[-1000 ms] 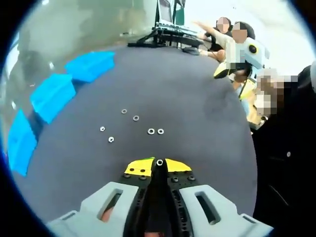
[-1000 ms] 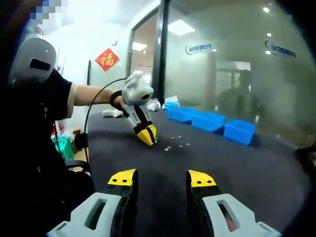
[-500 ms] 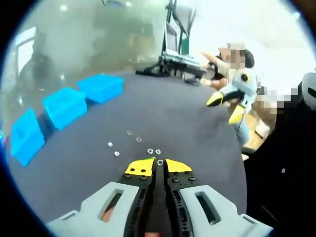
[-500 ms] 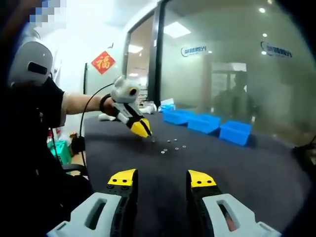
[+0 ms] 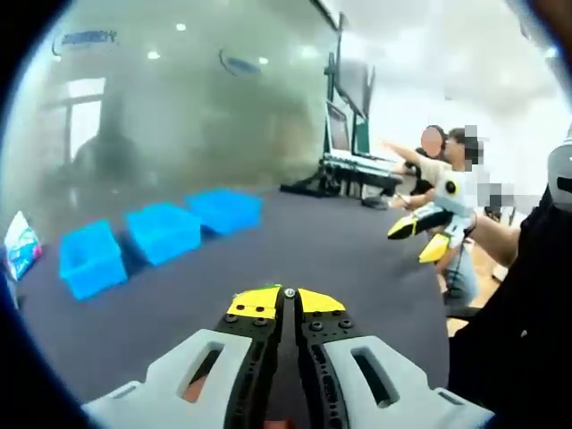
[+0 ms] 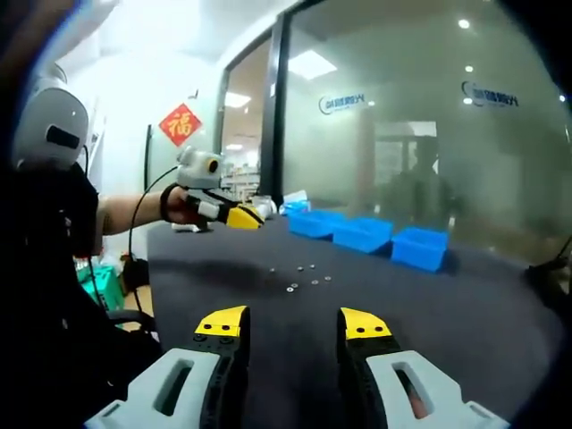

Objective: Sort the screws, nuts, and washers into the corresponding bins

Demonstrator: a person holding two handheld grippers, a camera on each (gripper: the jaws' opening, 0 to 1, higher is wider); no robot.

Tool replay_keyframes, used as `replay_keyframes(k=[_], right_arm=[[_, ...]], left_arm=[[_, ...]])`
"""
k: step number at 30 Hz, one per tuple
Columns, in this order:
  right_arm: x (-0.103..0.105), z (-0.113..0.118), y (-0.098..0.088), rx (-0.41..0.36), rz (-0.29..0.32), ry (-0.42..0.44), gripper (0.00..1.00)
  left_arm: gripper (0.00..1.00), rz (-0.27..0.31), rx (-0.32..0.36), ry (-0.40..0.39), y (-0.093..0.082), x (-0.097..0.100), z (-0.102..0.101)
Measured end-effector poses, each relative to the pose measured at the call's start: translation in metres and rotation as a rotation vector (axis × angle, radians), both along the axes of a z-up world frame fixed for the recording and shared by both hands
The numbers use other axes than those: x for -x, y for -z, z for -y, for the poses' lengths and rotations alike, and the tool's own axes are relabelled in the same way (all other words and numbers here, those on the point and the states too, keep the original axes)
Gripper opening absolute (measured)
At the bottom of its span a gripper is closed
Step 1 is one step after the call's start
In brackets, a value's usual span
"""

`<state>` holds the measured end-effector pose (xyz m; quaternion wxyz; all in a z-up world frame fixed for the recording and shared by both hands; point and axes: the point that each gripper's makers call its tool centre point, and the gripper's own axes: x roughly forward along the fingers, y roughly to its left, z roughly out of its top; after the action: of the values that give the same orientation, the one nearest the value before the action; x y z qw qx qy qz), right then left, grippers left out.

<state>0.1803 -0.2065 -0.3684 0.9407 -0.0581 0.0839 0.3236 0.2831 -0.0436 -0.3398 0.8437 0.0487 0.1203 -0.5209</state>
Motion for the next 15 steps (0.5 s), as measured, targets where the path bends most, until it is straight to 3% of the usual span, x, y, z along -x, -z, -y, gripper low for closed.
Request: replay_keyframes(k=[15], right_arm=[[-0.002, 0.001, -0.003, -0.012, 0.007, 0.012, 0.35]], left_arm=[[0.05, 0.037, 0.028, -0.123, -0.009, -0.034, -0.022]])
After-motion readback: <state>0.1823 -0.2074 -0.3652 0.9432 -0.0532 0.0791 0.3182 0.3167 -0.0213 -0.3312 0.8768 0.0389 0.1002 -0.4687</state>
